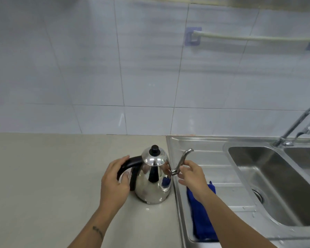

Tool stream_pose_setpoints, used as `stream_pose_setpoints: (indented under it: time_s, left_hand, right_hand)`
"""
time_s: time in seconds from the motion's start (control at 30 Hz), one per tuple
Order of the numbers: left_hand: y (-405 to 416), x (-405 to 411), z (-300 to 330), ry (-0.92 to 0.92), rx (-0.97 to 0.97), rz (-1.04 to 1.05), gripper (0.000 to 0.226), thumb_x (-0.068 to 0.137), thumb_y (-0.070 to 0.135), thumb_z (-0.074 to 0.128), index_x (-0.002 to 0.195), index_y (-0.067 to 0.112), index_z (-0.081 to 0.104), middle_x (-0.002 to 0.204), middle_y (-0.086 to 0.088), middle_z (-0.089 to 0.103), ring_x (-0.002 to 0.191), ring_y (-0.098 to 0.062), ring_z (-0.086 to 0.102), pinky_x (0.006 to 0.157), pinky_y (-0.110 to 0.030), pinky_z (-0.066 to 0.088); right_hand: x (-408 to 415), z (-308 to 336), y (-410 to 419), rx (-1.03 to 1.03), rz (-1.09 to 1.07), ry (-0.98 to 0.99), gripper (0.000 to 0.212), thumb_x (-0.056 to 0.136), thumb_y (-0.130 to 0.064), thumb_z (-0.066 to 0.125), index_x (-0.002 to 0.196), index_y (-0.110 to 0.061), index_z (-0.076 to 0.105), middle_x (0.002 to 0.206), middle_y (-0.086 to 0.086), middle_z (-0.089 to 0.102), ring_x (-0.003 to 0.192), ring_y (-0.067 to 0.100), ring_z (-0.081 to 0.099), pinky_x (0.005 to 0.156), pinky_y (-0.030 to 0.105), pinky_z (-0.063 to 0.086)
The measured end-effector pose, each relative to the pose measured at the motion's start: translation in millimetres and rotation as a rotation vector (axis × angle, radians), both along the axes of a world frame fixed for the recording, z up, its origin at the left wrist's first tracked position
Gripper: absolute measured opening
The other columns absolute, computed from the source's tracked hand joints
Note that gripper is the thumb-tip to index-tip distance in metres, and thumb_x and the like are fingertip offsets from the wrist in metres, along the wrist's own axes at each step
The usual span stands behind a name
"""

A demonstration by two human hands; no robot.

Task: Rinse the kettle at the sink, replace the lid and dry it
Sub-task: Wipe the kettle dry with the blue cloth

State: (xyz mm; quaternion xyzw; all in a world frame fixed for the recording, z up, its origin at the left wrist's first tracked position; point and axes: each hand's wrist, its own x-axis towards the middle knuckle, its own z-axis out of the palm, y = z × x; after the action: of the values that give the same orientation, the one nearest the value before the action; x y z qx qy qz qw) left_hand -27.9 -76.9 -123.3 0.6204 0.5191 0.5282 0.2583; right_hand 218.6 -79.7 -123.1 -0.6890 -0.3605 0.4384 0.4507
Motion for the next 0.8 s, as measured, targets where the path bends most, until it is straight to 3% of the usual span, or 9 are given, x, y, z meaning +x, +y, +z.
stream_pose_setpoints:
  time_s: [0.07, 0.13, 0.53, 0.73, 0.8]
  left_hand:
    - [0, -1, -1, -0.010, -0.006, 0.006, 0.059, 0.085, -0.012, 0.059, 0.114, 0.040, 0.064, 0.115, 0.017, 0.065, 0.112, 0.001, 0.059, 0.094, -0.010, 0.043]
    - [4, -2, -2, -0.030, -0.018, 0.013, 0.057, 0.085, -0.012, 0.059, 0.112, 0.037, 0.067, 0.111, 0.017, 0.067, 0.110, 0.000, 0.060, 0.091, -0.005, 0.041]
    - [62, 1, 9, 0.051, 0.069, -0.030, 0.053, 0.085, -0.016, 0.056, 0.112, 0.026, 0.072, 0.112, 0.027, 0.067, 0.109, 0.002, 0.062, 0.094, -0.010, 0.044]
    - [125, 3, 20, 0.269, 0.213, -0.072, 0.051, 0.085, -0.014, 0.057, 0.121, 0.021, 0.069, 0.117, 0.016, 0.068, 0.111, 0.003, 0.061, 0.098, -0.016, 0.046]
    - [148, 3, 15, 0.343, 0.253, -0.072, 0.053, 0.086, -0.013, 0.057, 0.125, 0.021, 0.068, 0.122, 0.008, 0.068, 0.113, -0.005, 0.063, 0.100, -0.023, 0.049]
  right_hand:
    - [2, -5, 2, 0.015, 0.008, -0.020, 0.020, 0.103, -0.013, 0.050, 0.117, -0.018, 0.062, 0.106, 0.006, 0.073, 0.100, 0.022, 0.071, 0.080, 0.033, 0.059]
    - [2, -8, 3, 0.036, 0.030, -0.041, 0.015, 0.103, -0.013, 0.051, 0.109, -0.018, 0.063, 0.101, 0.007, 0.076, 0.098, 0.022, 0.074, 0.080, 0.035, 0.061]
    - [7, -6, 37, 0.106, -0.038, 0.000, 0.019, 0.099, -0.002, 0.051, 0.101, -0.016, 0.065, 0.090, 0.011, 0.077, 0.088, 0.026, 0.077, 0.084, 0.039, 0.063]
    - [16, 7, 98, 0.148, -0.089, -0.029, 0.020, 0.096, -0.003, 0.053, 0.093, -0.017, 0.067, 0.084, 0.013, 0.076, 0.087, 0.033, 0.075, 0.084, 0.046, 0.063]
    - [18, 7, 119, 0.155, -0.112, -0.026, 0.020, 0.095, -0.003, 0.053, 0.090, -0.017, 0.067, 0.083, 0.013, 0.075, 0.088, 0.037, 0.074, 0.084, 0.049, 0.062]
